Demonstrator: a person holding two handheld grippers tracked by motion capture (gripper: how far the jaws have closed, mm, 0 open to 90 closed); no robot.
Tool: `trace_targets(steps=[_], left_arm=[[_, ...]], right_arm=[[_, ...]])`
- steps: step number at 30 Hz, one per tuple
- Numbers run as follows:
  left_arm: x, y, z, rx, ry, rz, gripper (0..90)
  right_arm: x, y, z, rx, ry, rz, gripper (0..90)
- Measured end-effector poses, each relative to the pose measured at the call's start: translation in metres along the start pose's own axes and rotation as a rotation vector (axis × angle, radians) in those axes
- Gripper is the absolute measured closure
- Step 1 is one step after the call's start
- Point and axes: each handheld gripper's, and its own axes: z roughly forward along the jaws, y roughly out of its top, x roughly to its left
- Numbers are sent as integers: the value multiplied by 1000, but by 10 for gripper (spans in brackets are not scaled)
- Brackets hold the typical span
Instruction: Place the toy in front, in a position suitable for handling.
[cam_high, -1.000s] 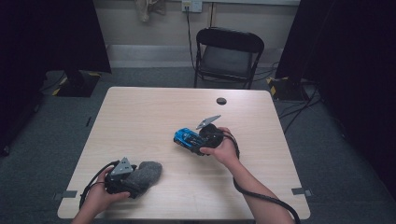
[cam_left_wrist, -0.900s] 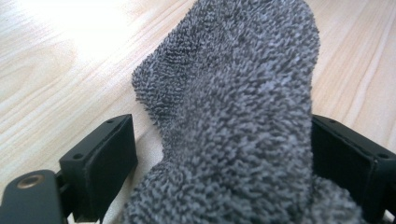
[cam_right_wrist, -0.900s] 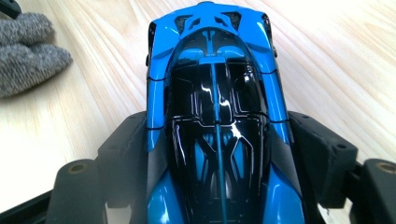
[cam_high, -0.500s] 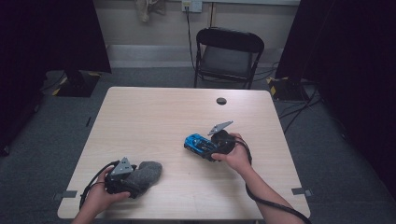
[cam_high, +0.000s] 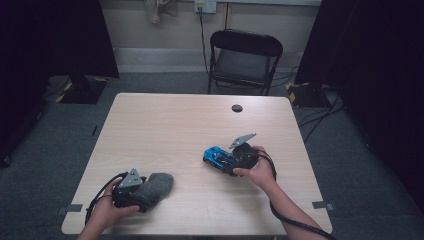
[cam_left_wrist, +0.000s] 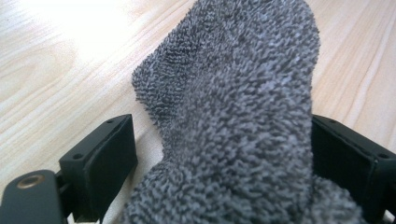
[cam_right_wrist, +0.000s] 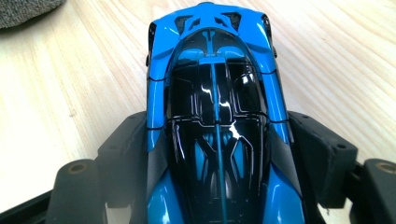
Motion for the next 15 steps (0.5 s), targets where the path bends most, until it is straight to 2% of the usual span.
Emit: trace_targets(steps=[10, 15], left_arm=[[0, 0, 0, 0, -1, -1, 104], [0, 0, 0, 0, 0, -1, 104]], right_arm=[[2, -15, 1, 3, 2, -1, 260], [4, -20, 5, 17, 11, -22, 260]])
